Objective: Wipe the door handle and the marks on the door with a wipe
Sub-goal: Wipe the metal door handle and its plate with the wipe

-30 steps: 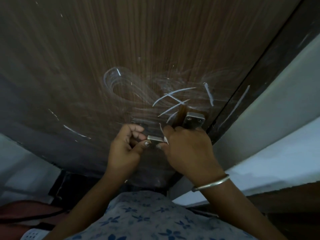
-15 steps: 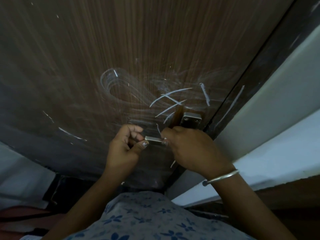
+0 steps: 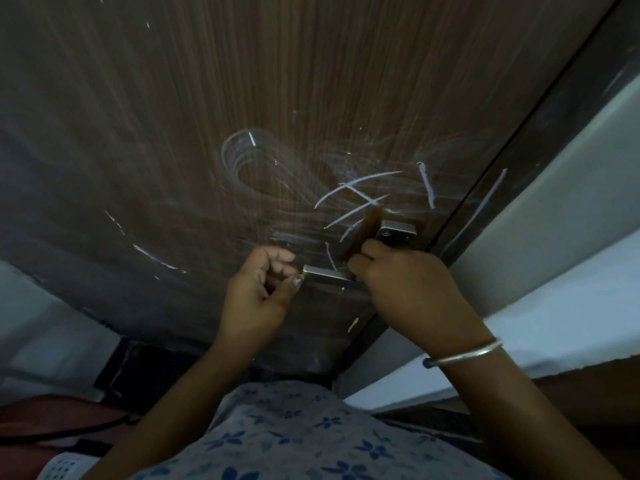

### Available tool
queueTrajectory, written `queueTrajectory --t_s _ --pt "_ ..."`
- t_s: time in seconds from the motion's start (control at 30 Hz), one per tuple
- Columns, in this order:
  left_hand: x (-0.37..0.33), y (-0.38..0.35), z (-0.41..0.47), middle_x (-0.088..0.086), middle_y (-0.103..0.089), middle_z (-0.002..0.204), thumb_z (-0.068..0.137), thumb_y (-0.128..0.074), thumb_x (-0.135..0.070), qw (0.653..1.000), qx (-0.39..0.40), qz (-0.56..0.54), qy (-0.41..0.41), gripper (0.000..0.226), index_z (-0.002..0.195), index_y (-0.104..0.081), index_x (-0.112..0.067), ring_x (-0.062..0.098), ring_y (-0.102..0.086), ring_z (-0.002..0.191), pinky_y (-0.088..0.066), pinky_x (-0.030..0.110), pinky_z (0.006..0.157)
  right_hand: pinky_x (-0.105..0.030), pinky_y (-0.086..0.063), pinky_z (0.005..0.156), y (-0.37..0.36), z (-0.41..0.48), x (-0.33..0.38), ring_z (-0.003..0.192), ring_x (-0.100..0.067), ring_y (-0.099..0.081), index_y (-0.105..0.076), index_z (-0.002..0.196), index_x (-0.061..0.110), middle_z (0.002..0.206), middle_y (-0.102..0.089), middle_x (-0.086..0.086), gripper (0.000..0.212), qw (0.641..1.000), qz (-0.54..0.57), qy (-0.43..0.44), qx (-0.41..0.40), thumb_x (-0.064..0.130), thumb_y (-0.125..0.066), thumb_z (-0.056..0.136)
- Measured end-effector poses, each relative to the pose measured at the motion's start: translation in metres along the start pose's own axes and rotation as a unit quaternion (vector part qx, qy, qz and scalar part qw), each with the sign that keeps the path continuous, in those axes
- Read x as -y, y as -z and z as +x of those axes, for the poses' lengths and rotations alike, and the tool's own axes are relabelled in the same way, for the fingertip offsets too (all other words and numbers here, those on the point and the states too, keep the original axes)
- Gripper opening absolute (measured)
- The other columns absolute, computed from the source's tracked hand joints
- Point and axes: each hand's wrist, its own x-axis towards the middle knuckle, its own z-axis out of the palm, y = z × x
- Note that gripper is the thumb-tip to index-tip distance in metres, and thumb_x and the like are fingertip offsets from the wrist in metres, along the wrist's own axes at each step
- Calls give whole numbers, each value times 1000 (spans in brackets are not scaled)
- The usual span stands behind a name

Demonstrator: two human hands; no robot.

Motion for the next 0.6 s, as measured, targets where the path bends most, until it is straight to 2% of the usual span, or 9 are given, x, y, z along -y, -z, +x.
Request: queueTrajectory --t_s 0.07,0.1,0.17,0.23,0.37,0.43,0.5,0.6 --pt "1 0 0 -8 -61 73 79 -64 3 1000 1 0 3 40 86 -56 -36 1 -53 64 -47 13 63 -24 -21 48 1 1 0 86 -23 -61 -56 107 21 104 -56 2 31 1000 23 -9 -8 22 -33 87" --pt "1 0 0 -9 -61 73 79 -64 3 1000 2 -2 4 41 86 -57 -37 2 -54 64 -47 14 63 -24 -21 48 0 2 0 85 -23 -60 -57 104 20 101 -56 2 27 999 36 -10 -7 23 -37 86" --pt "1 2 1 -12 -63 73 80 -64 2 1000 6 -5 4 43 86 -57 -40 2 -55 66 -47 14 64 -27 -33 56 -2 5 1 85 -24 -58 -56 100 16 98 -55 -1 20 996 85 -10 20 25 -43 88" --pt "2 3 0 -12 -64 75 80 -65 1 1000 13 -6 5 44 87 -57 -42 5 -56 67 -48 16 64 -30 -38 63 -2 9 0 82 -24 -56 -54 95 13 93 -52 -4 16 990 129 -18 51 24 -46 88" --pt "2 4 0 -8 -64 77 80 -66 -3 1000 25 6 13 38 88 -57 -38 11 -56 68 -49 20 64 -31 -42 61 -1 15 2 72 -22 -55 -51 84 15 76 -48 1 7 984 164 -44 59 19 -48 88" --pt "1 2 1 -9 -64 76 80 -66 -4 999 31 19 12 33 86 -58 -35 10 -55 64 -48 20 61 -27 -36 53 -1 17 3 62 -18 -51 -48 79 17 66 -45 5 10 980 177 -60 64 19 -47 89" --pt "0 0 3 -1 -65 71 80 -67 -3 999 24 28 8 30 78 -61 -32 8 -53 59 -47 20 57 -23 -27 47 0 18 3 55 -11 -44 -50 78 16 61 -43 6 12 977 189 -68 67 20 -47 89" --pt "-3 -3 5 18 -64 66 77 -68 2 1000 0 23 -1 32 69 -63 -28 9 -52 57 -45 19 55 -23 -27 47 0 19 4 55 -11 -49 -50 71 16 63 -51 2 20 971 216 -78 67 22 -47 90"
